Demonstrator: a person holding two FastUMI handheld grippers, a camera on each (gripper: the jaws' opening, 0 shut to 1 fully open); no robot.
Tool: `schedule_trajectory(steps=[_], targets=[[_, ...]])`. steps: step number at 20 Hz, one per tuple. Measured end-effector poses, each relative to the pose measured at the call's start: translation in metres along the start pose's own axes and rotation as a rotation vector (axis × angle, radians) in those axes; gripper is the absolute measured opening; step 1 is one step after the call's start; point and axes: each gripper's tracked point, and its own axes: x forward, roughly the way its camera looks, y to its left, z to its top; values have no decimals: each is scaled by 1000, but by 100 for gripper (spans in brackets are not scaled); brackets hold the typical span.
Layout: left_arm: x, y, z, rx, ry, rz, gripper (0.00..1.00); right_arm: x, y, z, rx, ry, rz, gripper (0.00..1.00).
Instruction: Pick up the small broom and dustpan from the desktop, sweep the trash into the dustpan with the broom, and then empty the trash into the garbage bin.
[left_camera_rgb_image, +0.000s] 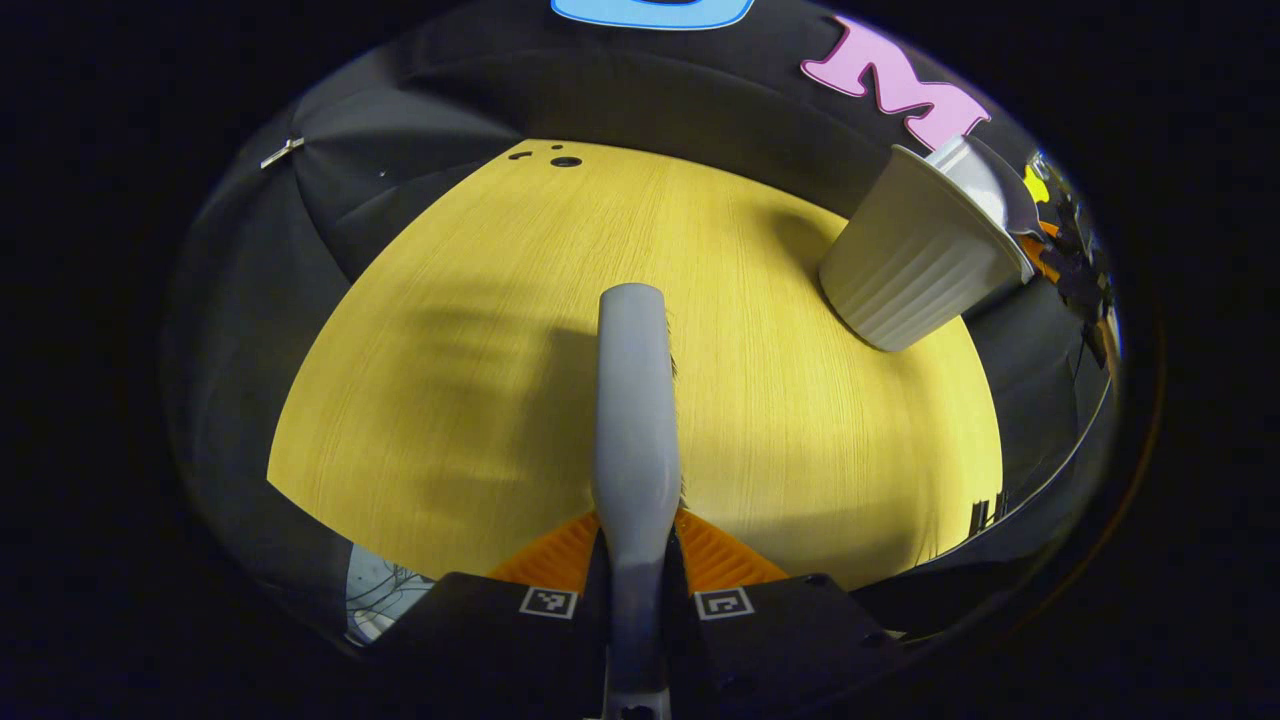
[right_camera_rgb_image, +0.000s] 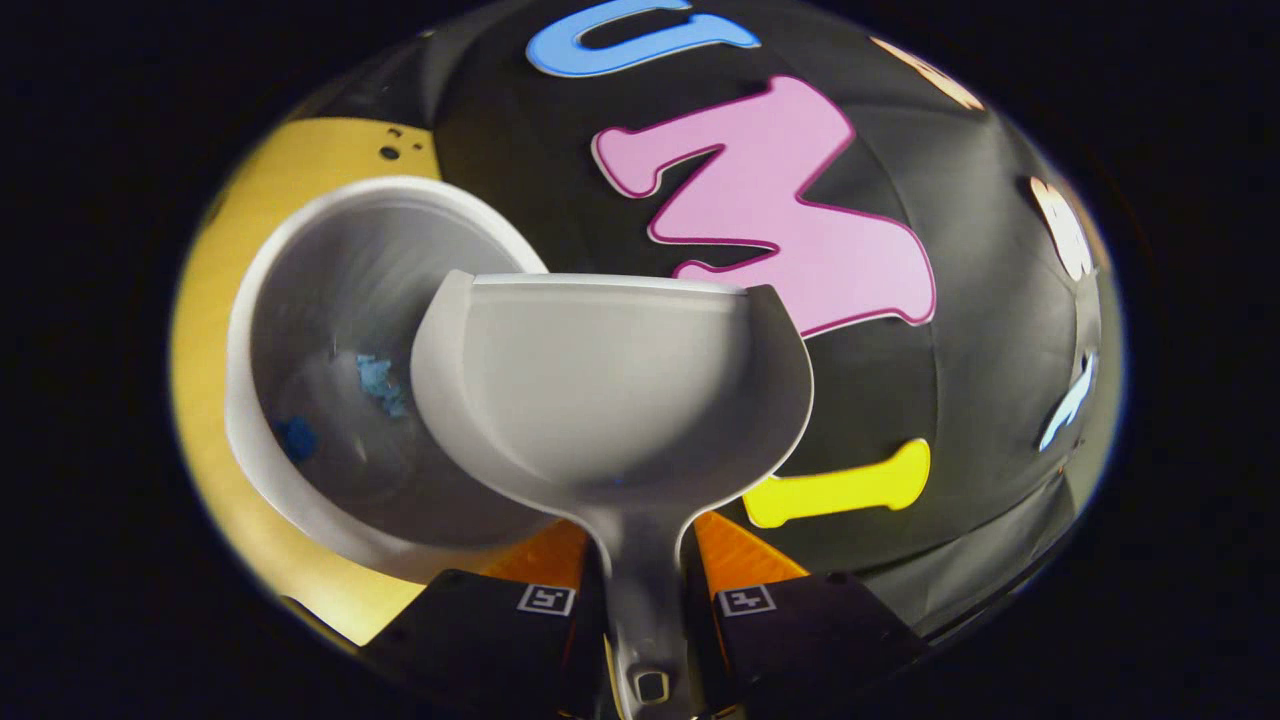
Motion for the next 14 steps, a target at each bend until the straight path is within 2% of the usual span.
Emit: schedule_trajectory(steps=[2,3,5,6,7,8,9,10,11,12,13,14], targets=[[-2,4,4,4,-7,-7,28,-2,0,7,105,20,37,37],[-3,6,5,5,-12,-12,32,-5,0,12,164,26,53,37],[-4,10,7,9,-18,-21,28,-11,2,18,277,38,94,37],[-5,13,8,11,-20,-28,28,-12,5,19,332,56,114,33],[-4,15,7,11,-18,-34,28,-16,7,20,396,78,135,33],[-5,18,6,7,-16,-40,28,-18,9,21,468,95,162,37],[-4,20,5,7,-17,-48,31,-26,11,23,540,108,188,37],[-4,23,3,10,-14,-56,28,-30,13,26,604,116,212,37],[-4,28,0,17,-9,-60,28,-36,15,29,659,120,230,33],[-4,33,-3,27,-5,-61,28,-45,18,33,703,122,241,37],[-6,37,-8,38,0,-63,31,-65,25,34,747,125,251,37],[-6,43,-9,46,2,-64,28,-83,29,35,796,127,263,37]])
